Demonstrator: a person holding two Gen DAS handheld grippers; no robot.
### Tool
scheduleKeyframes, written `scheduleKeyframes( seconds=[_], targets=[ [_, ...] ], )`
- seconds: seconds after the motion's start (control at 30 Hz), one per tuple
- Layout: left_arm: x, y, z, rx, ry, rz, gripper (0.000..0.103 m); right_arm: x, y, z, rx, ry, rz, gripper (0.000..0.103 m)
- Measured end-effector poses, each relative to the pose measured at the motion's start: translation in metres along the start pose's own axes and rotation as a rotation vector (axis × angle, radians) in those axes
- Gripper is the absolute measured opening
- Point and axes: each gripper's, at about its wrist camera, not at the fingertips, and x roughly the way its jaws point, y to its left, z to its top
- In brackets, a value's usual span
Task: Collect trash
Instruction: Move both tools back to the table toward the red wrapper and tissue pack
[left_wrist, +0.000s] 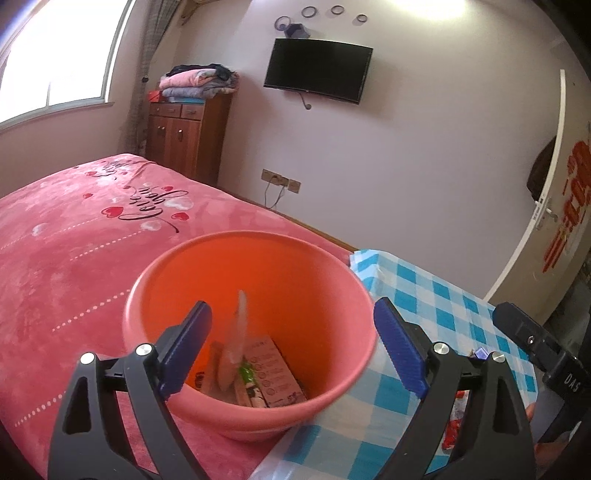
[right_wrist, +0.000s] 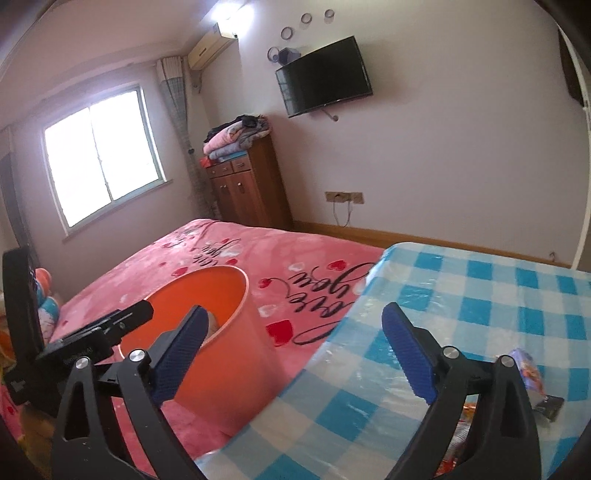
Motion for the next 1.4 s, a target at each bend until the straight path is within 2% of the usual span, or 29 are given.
scheduleKeyframes(
  seconds=[0.63, 1.4],
  targets=[
    [-0.005, -0.054, -0.026, 0.092, 0.031, -0.087, 0.090, -0.036, -0.038, -0.032, 0.008, -0.018, -0.079, 0.094],
    [0.017, -0.124, -0.061, 0.178, 0.114, -0.126, 0.090, -0.063, -0.103, -0.057, 0.085, -0.050, -0.151, 0.094]
  ],
)
